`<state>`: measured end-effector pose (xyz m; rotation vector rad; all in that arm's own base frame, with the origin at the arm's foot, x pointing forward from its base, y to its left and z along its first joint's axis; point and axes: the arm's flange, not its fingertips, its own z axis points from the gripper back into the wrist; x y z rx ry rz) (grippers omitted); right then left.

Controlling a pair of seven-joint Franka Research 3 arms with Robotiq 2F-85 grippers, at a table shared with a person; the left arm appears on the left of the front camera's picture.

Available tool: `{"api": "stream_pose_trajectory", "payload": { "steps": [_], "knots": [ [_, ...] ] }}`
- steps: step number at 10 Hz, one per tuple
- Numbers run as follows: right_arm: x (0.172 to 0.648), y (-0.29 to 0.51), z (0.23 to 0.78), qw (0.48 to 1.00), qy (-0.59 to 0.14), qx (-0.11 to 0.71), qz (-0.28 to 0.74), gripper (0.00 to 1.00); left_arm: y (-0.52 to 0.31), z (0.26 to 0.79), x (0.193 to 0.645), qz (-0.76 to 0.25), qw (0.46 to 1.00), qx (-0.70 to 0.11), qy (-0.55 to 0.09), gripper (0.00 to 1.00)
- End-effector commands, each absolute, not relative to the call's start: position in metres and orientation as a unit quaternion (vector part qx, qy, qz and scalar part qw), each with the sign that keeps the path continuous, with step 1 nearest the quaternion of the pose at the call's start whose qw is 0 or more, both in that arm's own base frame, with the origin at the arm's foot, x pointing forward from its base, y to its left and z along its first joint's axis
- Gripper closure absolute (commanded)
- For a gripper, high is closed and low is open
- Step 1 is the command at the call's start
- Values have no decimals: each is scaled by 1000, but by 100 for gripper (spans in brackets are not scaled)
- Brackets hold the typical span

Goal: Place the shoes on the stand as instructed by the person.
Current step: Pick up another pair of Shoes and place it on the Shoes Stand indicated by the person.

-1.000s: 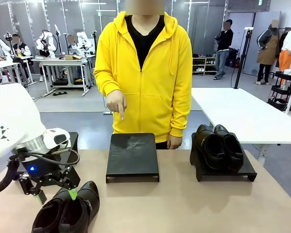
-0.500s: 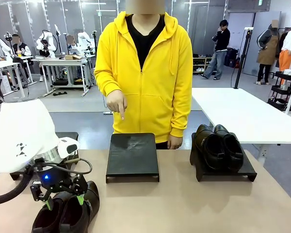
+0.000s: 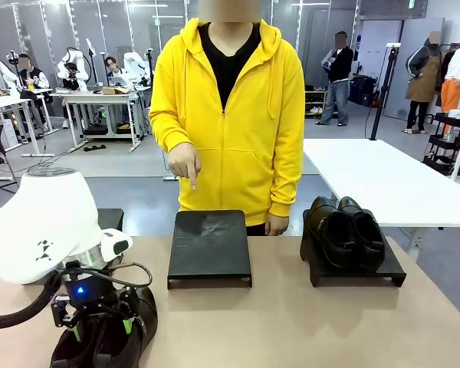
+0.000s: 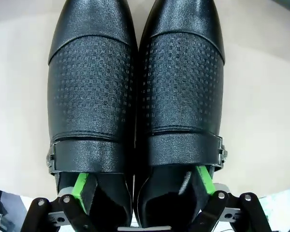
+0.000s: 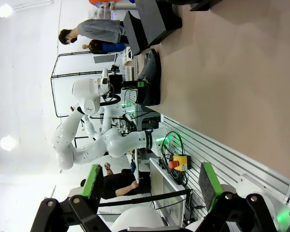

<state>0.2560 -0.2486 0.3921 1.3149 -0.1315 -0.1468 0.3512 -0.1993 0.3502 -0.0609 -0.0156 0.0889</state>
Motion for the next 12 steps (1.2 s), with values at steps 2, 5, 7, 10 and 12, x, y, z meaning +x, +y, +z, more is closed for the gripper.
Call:
{"api": "stream_pose_trajectory", "payload": {
  "steps": [2,5,7,10,12],
  "knots": [
    [253,-246,392,792,-64,604,-67,0,-181,316,307,58,998,-13,-31,6],
    [253,-246,392,792,-64,604,-67,0,-173,319,298,50,998,-14,-29,6],
    [253,-246,392,792,-64,604,-67,0,-176,307,292,31,999,-4,-6,6],
    [253,-246,392,792,-64,604,-67,0,-167,305,285,34,999,3,-1,14],
    [253,-246,392,792,-64,604,-67,0,-163,304,282,45,999,8,-1,74]
  ]
}}
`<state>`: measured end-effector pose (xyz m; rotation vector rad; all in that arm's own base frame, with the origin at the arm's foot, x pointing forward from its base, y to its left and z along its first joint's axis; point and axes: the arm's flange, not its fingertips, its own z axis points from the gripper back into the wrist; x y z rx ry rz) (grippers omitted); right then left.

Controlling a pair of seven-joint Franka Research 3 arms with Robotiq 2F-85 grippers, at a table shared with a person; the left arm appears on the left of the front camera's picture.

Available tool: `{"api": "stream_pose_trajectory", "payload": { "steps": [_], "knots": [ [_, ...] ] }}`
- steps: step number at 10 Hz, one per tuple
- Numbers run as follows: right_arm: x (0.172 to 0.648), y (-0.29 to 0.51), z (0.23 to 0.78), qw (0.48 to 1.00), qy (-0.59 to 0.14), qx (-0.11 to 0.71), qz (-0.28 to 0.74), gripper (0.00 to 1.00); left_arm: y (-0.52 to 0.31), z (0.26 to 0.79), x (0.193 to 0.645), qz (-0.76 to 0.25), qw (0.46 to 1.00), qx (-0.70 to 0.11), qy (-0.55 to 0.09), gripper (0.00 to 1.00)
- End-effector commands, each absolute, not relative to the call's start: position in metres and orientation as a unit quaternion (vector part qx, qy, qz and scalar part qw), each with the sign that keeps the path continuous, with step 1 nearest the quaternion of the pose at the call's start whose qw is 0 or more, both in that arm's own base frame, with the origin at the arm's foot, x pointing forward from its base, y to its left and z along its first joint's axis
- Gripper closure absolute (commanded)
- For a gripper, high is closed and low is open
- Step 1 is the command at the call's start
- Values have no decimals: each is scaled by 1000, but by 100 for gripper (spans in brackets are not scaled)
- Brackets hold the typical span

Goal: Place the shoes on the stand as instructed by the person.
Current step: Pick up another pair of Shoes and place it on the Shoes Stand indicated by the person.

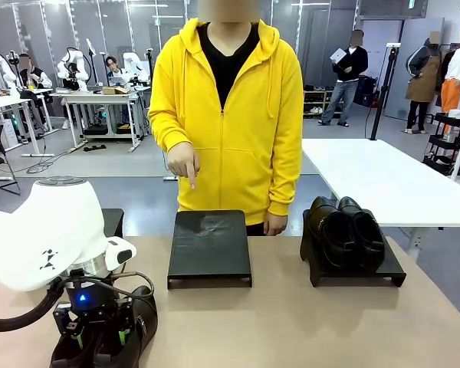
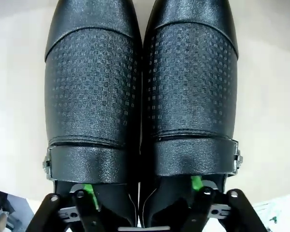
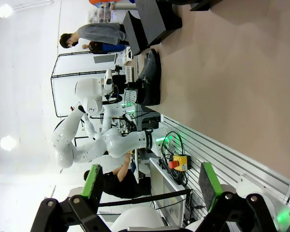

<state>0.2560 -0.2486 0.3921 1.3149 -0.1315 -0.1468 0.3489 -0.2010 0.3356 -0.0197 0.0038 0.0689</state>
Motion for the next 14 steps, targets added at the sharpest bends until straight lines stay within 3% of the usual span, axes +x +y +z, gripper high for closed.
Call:
{"api": "stream_pose_trajectory", "payload": {
  "steps": [1,10,14],
  "knots": [
    [253,-246,392,792,-64,604,-67,0,-162,303,280,45,999,7,3,98],
    [253,-246,392,792,-64,604,-67,0,-155,317,275,61,998,7,-3,100],
    [253,-246,392,792,-64,604,-67,0,-144,365,274,38,997,-4,-62,100]
  ]
}}
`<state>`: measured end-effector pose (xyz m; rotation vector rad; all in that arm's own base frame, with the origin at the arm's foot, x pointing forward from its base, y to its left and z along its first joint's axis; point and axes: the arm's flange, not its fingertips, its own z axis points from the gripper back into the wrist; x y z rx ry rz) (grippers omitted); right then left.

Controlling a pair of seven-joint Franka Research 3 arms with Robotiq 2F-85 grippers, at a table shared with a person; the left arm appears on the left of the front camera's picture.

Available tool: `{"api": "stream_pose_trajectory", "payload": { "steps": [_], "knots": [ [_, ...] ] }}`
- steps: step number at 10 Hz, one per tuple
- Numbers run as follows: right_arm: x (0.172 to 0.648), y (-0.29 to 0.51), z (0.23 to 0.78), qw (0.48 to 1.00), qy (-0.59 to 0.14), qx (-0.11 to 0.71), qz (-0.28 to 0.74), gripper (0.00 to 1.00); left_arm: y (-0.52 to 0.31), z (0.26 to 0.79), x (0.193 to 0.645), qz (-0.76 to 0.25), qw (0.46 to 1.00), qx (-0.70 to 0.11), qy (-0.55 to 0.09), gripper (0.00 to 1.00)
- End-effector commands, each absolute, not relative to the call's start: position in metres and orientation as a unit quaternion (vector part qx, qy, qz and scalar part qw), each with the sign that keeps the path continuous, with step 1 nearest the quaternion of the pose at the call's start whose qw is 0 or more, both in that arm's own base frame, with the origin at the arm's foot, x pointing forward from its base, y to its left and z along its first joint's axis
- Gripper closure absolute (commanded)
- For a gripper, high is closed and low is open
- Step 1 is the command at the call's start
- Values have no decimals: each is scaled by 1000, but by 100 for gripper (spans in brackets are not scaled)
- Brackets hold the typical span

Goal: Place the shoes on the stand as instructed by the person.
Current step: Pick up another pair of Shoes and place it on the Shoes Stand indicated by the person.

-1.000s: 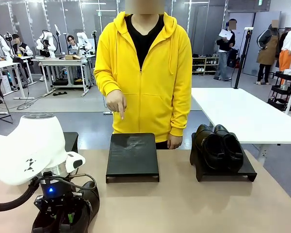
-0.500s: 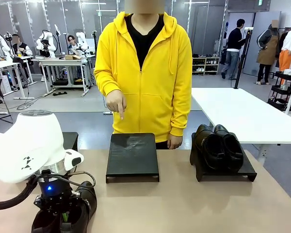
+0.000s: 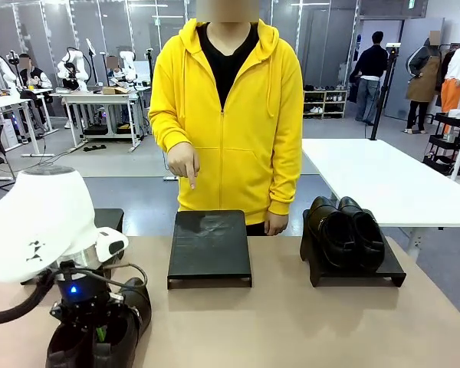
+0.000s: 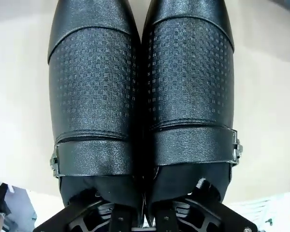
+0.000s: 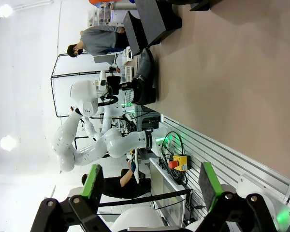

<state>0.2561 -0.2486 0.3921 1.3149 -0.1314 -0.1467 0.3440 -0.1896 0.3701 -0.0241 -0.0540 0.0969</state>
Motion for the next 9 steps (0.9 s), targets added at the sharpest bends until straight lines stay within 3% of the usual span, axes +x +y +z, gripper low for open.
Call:
{"api": "stream_pose_trajectory", "payload": {
  "steps": [1,5,9],
  "knots": [
    [253,-246,392,792,-64,604,-67,0,-142,377,276,36,997,-3,-74,100],
    [253,-246,392,792,-64,604,-67,0,-150,414,286,10,993,-19,-112,100],
    [253,-246,392,792,-64,604,-67,0,-207,458,312,-28,984,-48,-169,100]
  ]
}}
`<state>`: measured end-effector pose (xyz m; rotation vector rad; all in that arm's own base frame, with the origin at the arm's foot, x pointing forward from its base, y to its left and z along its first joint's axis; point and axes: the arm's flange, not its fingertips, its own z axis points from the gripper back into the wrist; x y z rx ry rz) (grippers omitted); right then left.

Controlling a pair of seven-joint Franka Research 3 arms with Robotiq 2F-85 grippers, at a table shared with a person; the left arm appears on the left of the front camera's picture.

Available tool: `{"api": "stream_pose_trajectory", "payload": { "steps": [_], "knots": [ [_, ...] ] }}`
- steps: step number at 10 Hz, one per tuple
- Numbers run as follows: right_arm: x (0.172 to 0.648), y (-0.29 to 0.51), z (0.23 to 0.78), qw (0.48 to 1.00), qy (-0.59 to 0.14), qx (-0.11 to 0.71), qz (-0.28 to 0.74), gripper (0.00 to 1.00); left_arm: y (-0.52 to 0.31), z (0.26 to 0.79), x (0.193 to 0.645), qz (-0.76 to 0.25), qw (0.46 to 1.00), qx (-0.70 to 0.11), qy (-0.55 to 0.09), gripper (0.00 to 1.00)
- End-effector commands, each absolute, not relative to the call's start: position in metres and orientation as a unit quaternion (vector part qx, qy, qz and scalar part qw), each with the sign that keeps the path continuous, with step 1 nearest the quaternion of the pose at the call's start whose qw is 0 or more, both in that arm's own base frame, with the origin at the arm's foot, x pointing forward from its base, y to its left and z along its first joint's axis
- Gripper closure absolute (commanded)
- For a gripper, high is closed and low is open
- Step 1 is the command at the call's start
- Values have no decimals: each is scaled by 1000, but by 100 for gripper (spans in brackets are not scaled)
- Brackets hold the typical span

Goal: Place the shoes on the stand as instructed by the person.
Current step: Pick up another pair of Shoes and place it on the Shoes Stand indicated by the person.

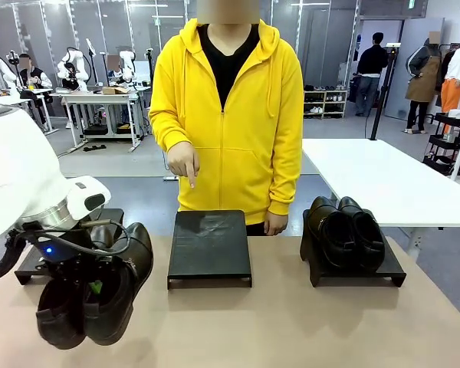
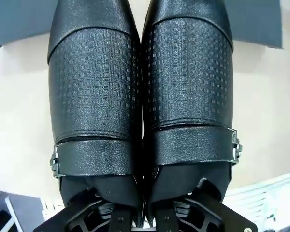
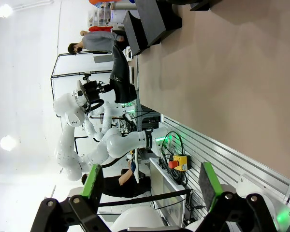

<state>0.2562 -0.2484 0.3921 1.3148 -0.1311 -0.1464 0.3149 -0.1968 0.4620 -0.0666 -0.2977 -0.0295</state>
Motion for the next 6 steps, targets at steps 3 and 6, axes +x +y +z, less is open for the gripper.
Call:
{"api": "stream_pose_trajectory", "payload": {
  "steps": [3,6],
  "knots": [
    [253,-246,392,792,-64,604,-67,0,-260,474,356,-51,981,-42,-181,100],
    [253,-246,392,792,-64,604,-67,0,-290,480,383,-61,980,-33,-186,100]
  ]
}}
